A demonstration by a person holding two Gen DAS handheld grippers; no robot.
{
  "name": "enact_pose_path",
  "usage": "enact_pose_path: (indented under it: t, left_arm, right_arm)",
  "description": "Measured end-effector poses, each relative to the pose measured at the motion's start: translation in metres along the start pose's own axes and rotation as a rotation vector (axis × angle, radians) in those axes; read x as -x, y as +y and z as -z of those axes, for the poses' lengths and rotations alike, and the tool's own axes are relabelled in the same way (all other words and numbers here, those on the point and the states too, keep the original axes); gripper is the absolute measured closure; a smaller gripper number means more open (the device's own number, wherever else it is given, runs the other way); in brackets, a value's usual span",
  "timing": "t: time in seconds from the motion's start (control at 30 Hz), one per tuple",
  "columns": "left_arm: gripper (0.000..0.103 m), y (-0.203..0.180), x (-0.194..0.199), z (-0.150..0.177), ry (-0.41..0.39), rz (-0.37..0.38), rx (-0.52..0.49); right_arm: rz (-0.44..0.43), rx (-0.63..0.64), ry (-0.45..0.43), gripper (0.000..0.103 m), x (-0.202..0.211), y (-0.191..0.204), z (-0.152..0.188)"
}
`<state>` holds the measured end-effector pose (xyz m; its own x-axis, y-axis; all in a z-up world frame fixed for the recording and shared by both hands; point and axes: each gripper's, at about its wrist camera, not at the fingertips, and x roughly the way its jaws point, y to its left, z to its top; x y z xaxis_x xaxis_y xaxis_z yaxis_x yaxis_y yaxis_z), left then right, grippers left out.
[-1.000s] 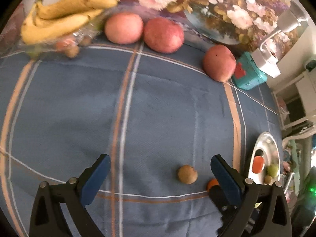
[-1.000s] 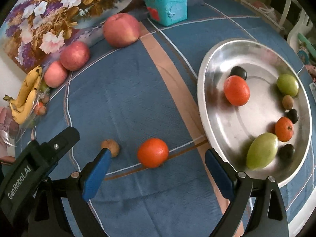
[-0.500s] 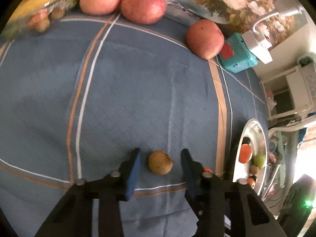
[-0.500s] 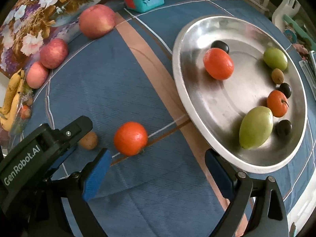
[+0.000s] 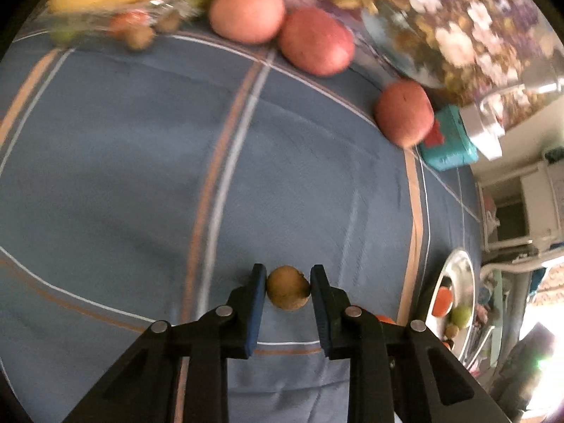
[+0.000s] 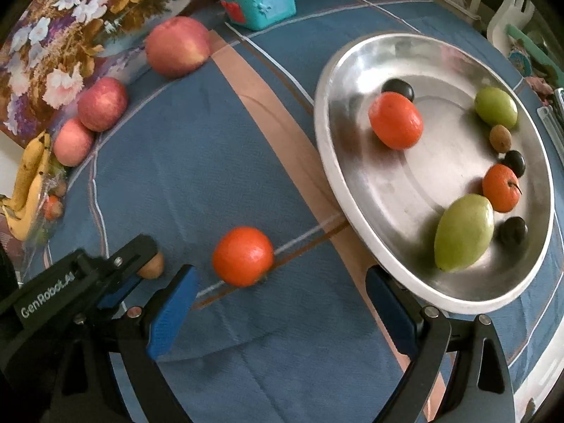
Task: Organize fruits
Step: 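Grasp the brown kiwi with the left tool while the right tool grasps the tangerine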
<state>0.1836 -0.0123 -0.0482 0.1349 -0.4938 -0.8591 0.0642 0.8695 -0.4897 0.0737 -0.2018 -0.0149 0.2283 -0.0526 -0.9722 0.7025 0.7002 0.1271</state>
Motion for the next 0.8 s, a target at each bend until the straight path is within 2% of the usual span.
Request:
enact_pose_path:
  t: [0.1,0.37,0.53,0.8]
  left_arm:
    - [0.076,0.007,0.007,-0.002,-0.017,-0.012,0.009]
    - [0.076,0.021,0.002,-0.004,-0.001,-0.004,0.029]
    - [0.076,0.025,0.001,-0.004,0.008,0.004,0.036]
    - [0.075,0.028,0.002,-0.005,0.005,-0.02,0.031]
  right_arm:
    - [-0.016,0.005,-0.015,0.008,-0.002,0.004,-0.004]
    - [0.077,0.005,-0.009,0.007,-0.022,0.019,-0.007]
    - [0.176,0.118,0.034,0.0,-0.036,0.045,-0.008]
    - [0.159,0.113,-0.032,0.0,-0.029,0.039,0.01]
